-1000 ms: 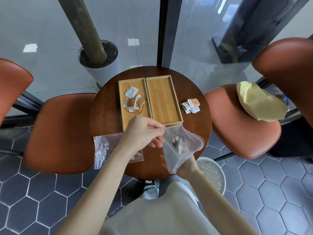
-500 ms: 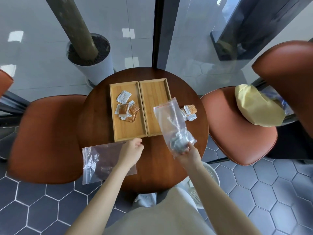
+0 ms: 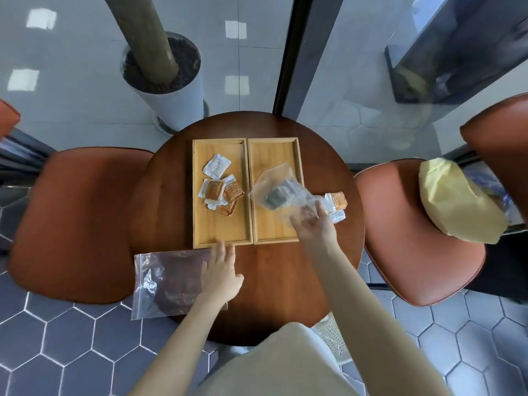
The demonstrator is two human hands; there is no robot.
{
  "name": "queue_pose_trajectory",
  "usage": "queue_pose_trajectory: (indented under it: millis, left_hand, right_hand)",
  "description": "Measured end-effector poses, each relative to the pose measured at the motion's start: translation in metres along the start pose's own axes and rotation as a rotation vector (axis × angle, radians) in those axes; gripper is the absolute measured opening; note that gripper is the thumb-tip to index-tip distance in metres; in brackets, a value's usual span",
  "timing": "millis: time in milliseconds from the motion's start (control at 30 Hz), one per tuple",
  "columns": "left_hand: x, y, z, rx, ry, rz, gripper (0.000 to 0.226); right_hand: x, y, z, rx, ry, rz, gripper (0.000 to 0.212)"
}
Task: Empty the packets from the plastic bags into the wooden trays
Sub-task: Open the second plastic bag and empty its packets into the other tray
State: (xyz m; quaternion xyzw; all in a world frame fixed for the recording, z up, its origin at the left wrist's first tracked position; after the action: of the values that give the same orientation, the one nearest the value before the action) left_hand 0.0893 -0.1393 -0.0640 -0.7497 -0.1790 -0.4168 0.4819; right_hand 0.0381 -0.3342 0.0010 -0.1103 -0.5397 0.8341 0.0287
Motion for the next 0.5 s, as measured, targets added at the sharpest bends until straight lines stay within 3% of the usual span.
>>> queue_pose_trajectory:
  millis: [67, 200, 333, 500]
  left_hand:
    - [0.001, 0.000, 0.000, -0.001, -0.010, 0.010, 0.070]
    - [0.001, -0.001, 0.001, -0.016, -0.009, 0.012, 0.070]
    - [-0.001, -0.001, 0.003, -0.032, 0.004, 0.004, 0.072]
    - [-0.004, 0.001, 0.006, -0.044, 0.024, 0.009, 0.072]
  right_hand:
    - [-0.013, -0.004, -0.001, -0.035, 0.009, 0.054, 0.011]
    - [-0.031, -0.022, -0.002, -0.100, 0.012, 0.133, 0.015]
    - [-0.034, -0.042, 0.004, -0.114, 0.097, 0.107, 0.014]
    - [-0.018, -0.062, 0.019, 0.200, -0.390, 0.123, 0.053]
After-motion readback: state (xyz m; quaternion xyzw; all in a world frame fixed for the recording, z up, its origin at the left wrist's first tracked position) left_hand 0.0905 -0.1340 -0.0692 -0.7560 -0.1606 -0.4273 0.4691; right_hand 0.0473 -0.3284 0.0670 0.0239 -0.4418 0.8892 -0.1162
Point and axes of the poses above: each hand's wrist, its own y-axis towards the middle knuckle, its own x-axis out of the back of the hand, z = x × y, the point moved 6 cm from there along y, towards the middle knuckle, and after that the axes turned 11 degrees about -z, right-handed, at the moved point
